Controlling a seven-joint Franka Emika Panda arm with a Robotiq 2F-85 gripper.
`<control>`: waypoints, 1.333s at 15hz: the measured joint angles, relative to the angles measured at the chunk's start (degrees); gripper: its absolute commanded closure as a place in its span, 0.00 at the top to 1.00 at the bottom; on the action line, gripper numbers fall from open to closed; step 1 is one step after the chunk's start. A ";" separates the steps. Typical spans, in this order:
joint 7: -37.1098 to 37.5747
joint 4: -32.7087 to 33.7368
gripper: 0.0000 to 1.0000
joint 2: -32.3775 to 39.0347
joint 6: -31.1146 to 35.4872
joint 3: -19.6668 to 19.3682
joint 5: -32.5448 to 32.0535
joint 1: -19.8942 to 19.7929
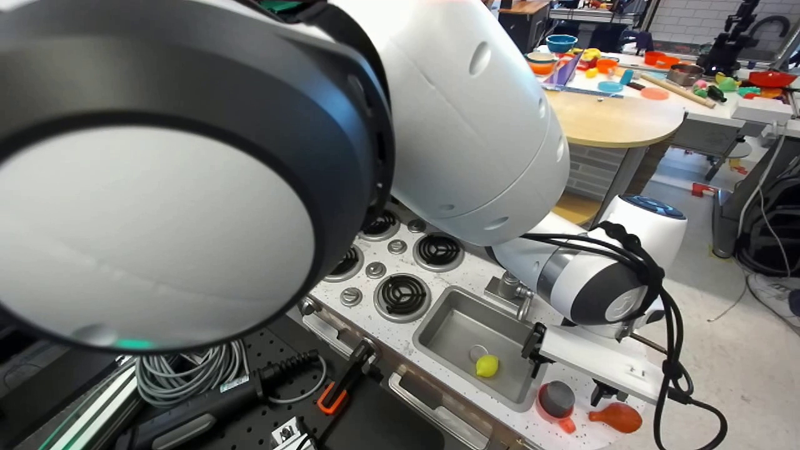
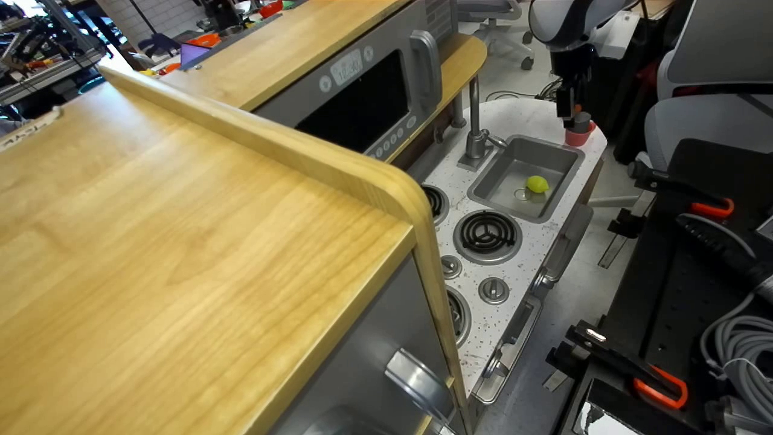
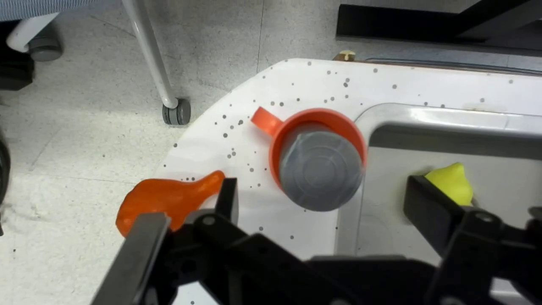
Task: Put the grey thing on the stove
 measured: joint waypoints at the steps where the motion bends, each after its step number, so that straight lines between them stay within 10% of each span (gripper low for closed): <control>1: 0.00 -0.05 1.00 0.01 -0.61 0.00 0.00 0.00; 4: 0.00 -0.30 1.00 0.02 -1.90 0.00 0.00 0.00; 13: 0.03 -1.32 0.22 0.02 -1.96 0.00 -0.02 0.32; 20: 0.16 -1.46 0.19 -0.36 -1.96 -0.13 -0.04 0.31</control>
